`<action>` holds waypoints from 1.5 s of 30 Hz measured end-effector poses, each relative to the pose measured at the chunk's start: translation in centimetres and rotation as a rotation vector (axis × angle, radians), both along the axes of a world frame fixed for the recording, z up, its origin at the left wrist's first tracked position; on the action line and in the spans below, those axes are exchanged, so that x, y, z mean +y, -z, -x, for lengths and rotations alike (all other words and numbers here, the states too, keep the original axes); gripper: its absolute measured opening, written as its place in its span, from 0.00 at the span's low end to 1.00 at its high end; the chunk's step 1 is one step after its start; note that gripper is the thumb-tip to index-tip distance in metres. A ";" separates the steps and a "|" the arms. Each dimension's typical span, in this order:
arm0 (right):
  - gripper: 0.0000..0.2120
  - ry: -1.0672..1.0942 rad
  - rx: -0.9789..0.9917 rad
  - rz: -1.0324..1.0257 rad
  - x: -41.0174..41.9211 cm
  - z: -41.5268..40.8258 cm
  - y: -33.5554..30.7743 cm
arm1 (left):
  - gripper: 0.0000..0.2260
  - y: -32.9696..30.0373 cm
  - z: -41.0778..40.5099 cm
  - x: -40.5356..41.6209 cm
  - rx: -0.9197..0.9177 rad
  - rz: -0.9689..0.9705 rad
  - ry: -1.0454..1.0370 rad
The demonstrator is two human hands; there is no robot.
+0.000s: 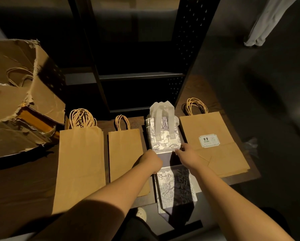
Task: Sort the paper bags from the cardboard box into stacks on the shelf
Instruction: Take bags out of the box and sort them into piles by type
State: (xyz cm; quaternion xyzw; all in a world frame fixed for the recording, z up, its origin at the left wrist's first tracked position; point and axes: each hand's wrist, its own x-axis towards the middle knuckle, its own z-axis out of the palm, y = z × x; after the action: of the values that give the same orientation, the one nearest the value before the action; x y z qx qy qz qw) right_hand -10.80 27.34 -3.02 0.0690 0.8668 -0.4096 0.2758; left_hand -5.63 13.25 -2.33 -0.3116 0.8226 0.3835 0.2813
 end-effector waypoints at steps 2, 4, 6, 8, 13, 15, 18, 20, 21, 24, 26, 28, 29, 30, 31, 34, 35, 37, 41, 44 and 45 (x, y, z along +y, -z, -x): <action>0.18 0.011 -0.039 0.024 -0.4 0.0 -0.3 | 0.16 -0.2 0.3 0.2 -0.046 0.025 0.038; 0.17 0.022 -0.043 0.023 -0.6 0.0 -0.3 | 0.17 0.0 0.4 0.1 -0.070 0.050 0.065; 0.16 0.024 -0.048 0.021 -0.5 0.0 -0.2 | 0.19 0.2 0.4 0.0 -0.071 0.023 0.017; 0.15 0.029 -0.056 0.026 -0.4 -0.1 -0.4 | 0.21 0.1 0.1 -0.1 -0.064 -0.035 -0.029; 0.12 0.008 -0.039 -0.021 -0.4 -0.3 -0.8 | 0.25 0.2 -0.4 -0.4 -0.010 -0.144 -0.092; 0.09 -0.021 0.015 -0.068 -0.3 -0.4 -0.9 | 0.21 -0.3 -0.3 -1.2 0.042 -0.061 -0.047; 0.06 -0.065 0.191 -0.145 -0.2 -0.7 -1.8 | 0.16 -1.3 0.0 -2.7 0.049 0.033 0.086; 0.13 -0.081 0.286 -0.160 -0.4 -0.7 -2.5 | 0.11 -2.0 0.2 -3.5 0.051 -0.033 0.131; 0.15 -0.094 0.315 -0.164 -0.7 -0.7 -2.9 | 0.08 -2.6 0.3 -3.9 0.076 -0.063 0.134; 0.06 -0.143 0.371 -0.114 -2.2 -0.6 -4.2 | 0.05 -4.5 0.4 -5.3 0.235 -0.087 0.111; 0.03 -0.173 0.401 -0.063 -3.8 -0.7 -5.4 | 0.06 -5.8 0.2 -6.2 0.334 -0.109 0.063; 0.05 -0.210 0.421 -0.014 -5.7 -0.9 -6.8 | 0.06 -7.1 -0.1 -7.4 0.392 -0.109 0.033; 0.05 -0.230 0.434 0.006 -6.7 -0.9 -7.5 | 0.06 -7.9 -0.3 -8.1 0.415 -0.097 0.030; 0.05 -0.247 0.446 0.027 -7.7 -1.0 -8.3 | 0.06 -8.6 -0.5 -8.9 0.438 -0.082 0.032; 0.04 -0.265 0.457 0.053 -8.8 -1.0 -9.0 | 0.06 -9.4 -0.8 -9.9 0.462 -0.063 0.038; 0.04 -0.318 0.497 0.127 -12.0 -1.2 -11.4 | 0.06 -12.0 -1.8 -13.1 0.519 -0.015 0.033; 0.04 -0.334 0.516 0.151 -13.4 -1.4 -12.2 | 0.05 -12.9 -2.3 -14.4 0.530 -0.010 0.007; 0.03 -0.359 0.550 0.178 -16.2 -1.8 -13.9 | 0.04 -14.6 -3.2 -17.1 0.561 0.001 -0.033; 0.06 -0.385 0.627 0.202 -21.8 -2.7 -16.8 | 0.03 -17.4 -5.3 -22.2 0.610 0.001 -0.079; 0.06 -0.414 0.636 0.223 -26.9 -3.9 -18.6 | 0.03 -19.1 -7.0 -27.0 0.639 -0.011 -0.108; 0.05 -0.427 0.638 0.230 -28.6 -4.3 -19.1 | 0.03 -19.6 -7.5 -28.5 0.647 -0.019 -0.118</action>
State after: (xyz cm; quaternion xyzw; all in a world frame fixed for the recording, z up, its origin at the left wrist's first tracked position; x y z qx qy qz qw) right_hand -6.48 -1.27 16.06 -0.2748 0.8522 -0.4384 0.0775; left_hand 1.86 -15.30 17.25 -0.2182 0.8463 0.4857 -0.0143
